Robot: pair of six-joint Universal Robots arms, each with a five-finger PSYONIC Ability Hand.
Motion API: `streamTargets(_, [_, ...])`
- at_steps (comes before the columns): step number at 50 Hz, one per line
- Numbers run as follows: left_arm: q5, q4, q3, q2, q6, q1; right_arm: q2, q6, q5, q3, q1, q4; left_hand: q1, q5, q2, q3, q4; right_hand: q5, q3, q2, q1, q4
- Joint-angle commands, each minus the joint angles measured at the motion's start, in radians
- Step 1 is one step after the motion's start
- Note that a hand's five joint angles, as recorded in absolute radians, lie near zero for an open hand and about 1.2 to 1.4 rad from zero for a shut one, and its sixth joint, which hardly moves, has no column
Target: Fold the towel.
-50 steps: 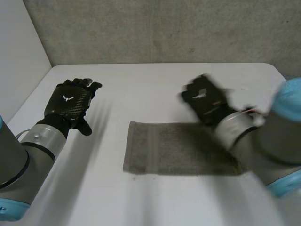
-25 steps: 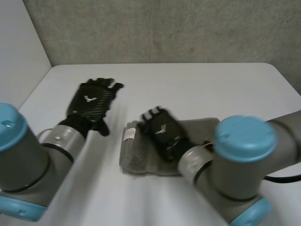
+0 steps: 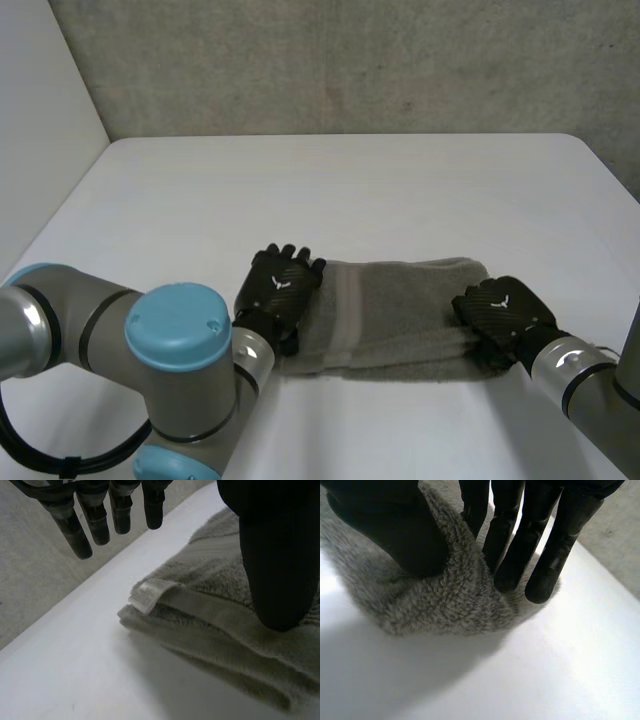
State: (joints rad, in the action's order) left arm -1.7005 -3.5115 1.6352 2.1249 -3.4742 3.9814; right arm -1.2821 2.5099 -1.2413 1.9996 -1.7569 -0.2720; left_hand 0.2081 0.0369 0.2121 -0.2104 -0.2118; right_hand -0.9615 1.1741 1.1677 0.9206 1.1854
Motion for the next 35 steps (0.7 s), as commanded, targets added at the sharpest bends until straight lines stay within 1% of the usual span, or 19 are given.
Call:
streamTargets(1, [0.004, -0.001, 0.055, -0.074, 0.0, -0.028, 0.0, -0.128, -0.095, -0.073, -0.055, -0.021, 0.032, 0.028, 0.028, -0.03, -0.028, -0.26, 0.222, 0.229, 0.476, 0.211])
streamTargets(2, [0.002, -0.001, 0.067, -0.097, 0.0, -0.03, 0.0, -0.153, -0.116, -0.105, -0.111, -0.021, 0.032, 0.028, 0.028, -0.03, -0.028, -0.26, 0.222, 0.229, 0.476, 0.211])
streamTargets(3, [0.002, -0.001, 0.067, -0.097, 0.0, -0.03, 0.0, -0.154, -0.116, -0.105, -0.111, -0.021, 0.032, 0.028, 0.028, -0.03, -0.028, -0.26, 0.222, 0.229, 0.476, 0.211])
streamTargets(5, [0.001, -0.003, 0.089, -0.146, -0.002, -0.022, 0.012, -0.187, -0.165, -0.188, -0.256, -0.023, 0.032, 0.028, 0.028, -0.03, -0.028, -0.26, 0.222, 0.229, 0.476, 0.211])
streamTargets(6, [0.001, -0.003, 0.089, -0.146, -0.002, -0.022, 0.012, -0.187, -0.165, -0.188, -0.257, -0.023, 0.032, 0.028, 0.028, -0.03, -0.028, -0.26, 0.222, 0.229, 0.476, 0.211])
streamTargets(8, [-0.005, 0.002, 0.109, -0.196, -0.002, -0.01, 0.045, -0.219, -0.205, -0.278, -0.378, -0.021, 0.026, 0.023, 0.022, -0.024, -0.022, -0.26, 0.222, 0.229, 0.476, 0.211])
streamTargets(11, [-0.018, 0.003, 0.124, -0.224, -0.002, 0.008, 0.073, -0.241, -0.217, -0.321, -0.429, -0.019, 0.02, 0.017, 0.016, -0.018, -0.016, -0.26, 0.222, 0.229, 0.476, 0.211])
streamTargets(16, [-0.064, 0.005, 0.208, -0.351, -0.005, 0.161, 0.199, -0.348, -0.214, -0.447, -0.614, -0.013, 0.014, 0.011, 0.01, -0.012, -0.011, -0.26, 0.222, 0.229, 0.476, 0.211])
streamTargets(19, [-0.062, 0.005, 0.225, -0.376, -0.003, 0.203, 0.236, -0.368, -0.211, -0.463, -0.653, -0.018, 0.014, 0.011, 0.01, -0.012, -0.011, -0.26, 0.222, 0.229, 0.476, 0.211])
streamTargets(21, [-0.057, 0.005, 0.255, -0.417, -0.002, 0.278, 0.311, -0.399, -0.199, -0.486, -0.708, -0.018, 0.011, 0.008, 0.007, -0.009, -0.008, -0.26, 0.222, 0.229, 0.476, 0.211])
streamTargets(24, [-0.045, 0.005, 0.276, -0.447, 0.0, 0.326, 0.361, -0.408, -0.181, -0.498, -0.734, -0.023, 0.011, 0.008, 0.007, -0.009, -0.008, -0.26, 0.222, 0.229, 0.476, 0.211])
streamTargets(27, [-0.031, 0.005, 0.281, -0.451, 0.0, 0.337, 0.372, -0.408, -0.173, -0.504, -0.739, -0.023, 0.011, 0.008, 0.007, -0.009, -0.008, -0.26, 0.222, 0.229, 0.476, 0.211])
streamTargets(28, [-0.015, 0.005, 0.285, -0.451, 0.0, 0.338, 0.372, -0.402, -0.168, -0.512, -0.739, -0.023, 0.011, 0.008, 0.007, -0.009, -0.008, -0.13, 0.092, 0.099, 0.346, 0.081])
streamTargets(29, [0.004, 0.006, 0.285, -0.453, 0.003, 0.337, 0.363, -0.387, -0.167, -0.515, -0.734, -0.024, 0.011, 0.008, 0.007, -0.009, -0.008, 0.243, -0.281, -0.275, -0.027, -0.292])
streamTargets(30, [0.004, 0.006, 0.285, -0.453, 0.003, 0.337, 0.363, -0.387, -0.167, -0.515, -0.734, -0.024, 0.011, 0.008, 0.007, -0.009, -0.008, 0.247, -0.285, -0.278, -0.031, -0.296])
streamTargets(31, [0.019, 0.005, 0.285, -0.451, 0.004, 0.332, 0.343, -0.367, -0.173, -0.513, -0.73, -0.024, 0.014, 0.011, 0.01, -0.012, -0.01, 0.7, -0.738, -0.732, -0.485, -0.749])
streamTargets(32, [0.03, 0.005, 0.284, -0.453, 0.009, 0.328, 0.304, -0.332, -0.179, -0.506, -0.73, -0.024, 0.014, 0.011, 0.01, -0.012, -0.011, 0.961, -1.0, -0.993, -0.746, -1.011])
streamTargets(33, [0.03, 0.005, 0.284, -0.453, 0.009, 0.328, 0.303, -0.332, -0.179, -0.506, -0.73, -0.024, 0.014, 0.011, 0.01, -0.012, -0.011, 0.961, -1.0, -0.993, -0.746, -1.011])
streamTargets(35, [0.038, 0.003, 0.278, -0.451, 0.017, 0.318, 0.213, -0.199, -0.187, -0.486, -0.704, -0.02, 0.017, 0.014, 0.013, -0.015, -0.013, 0.961, -1.0, -0.993, -0.746, -1.011])
